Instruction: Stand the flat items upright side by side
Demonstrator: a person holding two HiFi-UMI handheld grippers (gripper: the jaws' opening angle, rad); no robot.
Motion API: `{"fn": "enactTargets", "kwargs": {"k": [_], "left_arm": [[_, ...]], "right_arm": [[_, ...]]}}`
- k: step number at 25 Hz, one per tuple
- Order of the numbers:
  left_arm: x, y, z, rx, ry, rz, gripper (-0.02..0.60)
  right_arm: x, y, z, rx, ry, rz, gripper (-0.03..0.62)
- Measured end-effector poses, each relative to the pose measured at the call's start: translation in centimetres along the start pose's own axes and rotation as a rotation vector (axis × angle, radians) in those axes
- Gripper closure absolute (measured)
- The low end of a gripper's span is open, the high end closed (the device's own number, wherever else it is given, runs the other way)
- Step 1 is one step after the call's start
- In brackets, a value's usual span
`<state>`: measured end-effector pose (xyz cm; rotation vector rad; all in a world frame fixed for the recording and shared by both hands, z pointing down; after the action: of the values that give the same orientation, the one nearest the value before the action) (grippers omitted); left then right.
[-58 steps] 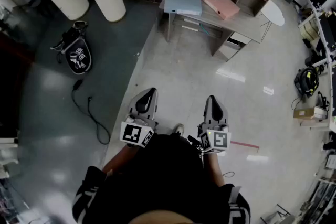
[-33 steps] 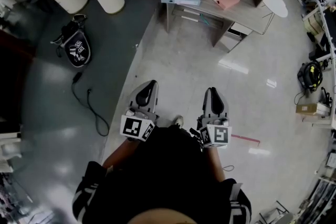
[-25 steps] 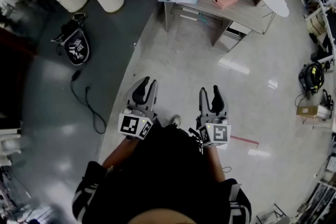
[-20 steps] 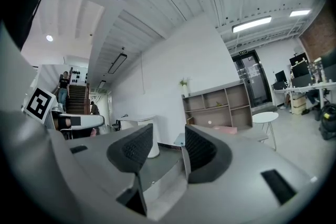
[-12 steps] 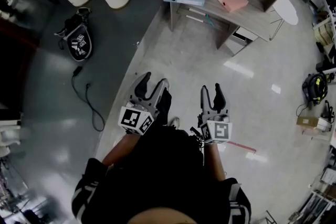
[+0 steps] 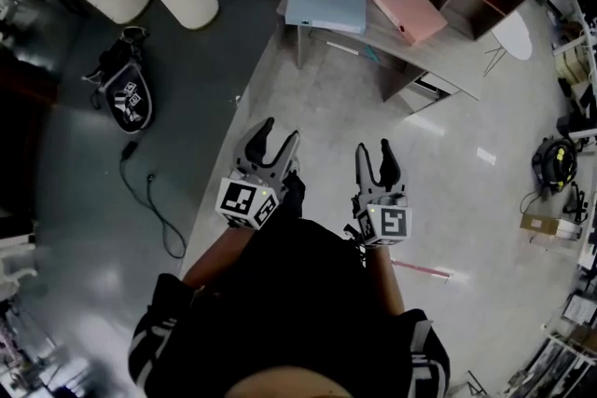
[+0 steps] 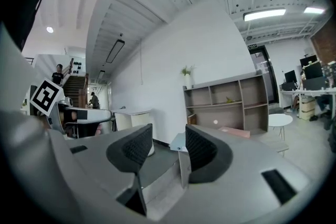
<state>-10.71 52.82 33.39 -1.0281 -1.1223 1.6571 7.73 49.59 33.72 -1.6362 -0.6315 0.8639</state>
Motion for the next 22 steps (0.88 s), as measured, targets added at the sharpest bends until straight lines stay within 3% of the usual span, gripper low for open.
{"fn": "enactTargets", "kwargs": {"k": [10, 22], "left_arm": [[-10.4, 2.5, 9.1, 0.068, -0.034, 0.032, 0.351], [-20.0, 2.4, 12.2, 0.118, -0.024, 0.09, 0.344]], "right_arm": [[-14.3, 2.4, -1.8, 0.002, 0.006, 0.021, 0.379], [-23.7, 3.3, -7.8, -0.011, 0.022, 0.046, 0.379]]}}
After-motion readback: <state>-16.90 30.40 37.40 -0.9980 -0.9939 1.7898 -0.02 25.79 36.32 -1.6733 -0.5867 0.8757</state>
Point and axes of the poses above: the fingertips, and each gripper's own axes: x backward along the fingers, z to its left, y out of its top, the point moved 1 cm from there along x, backward along the fingers, and after that the axes turned 6 degrees about z, right-handed, at the moved point
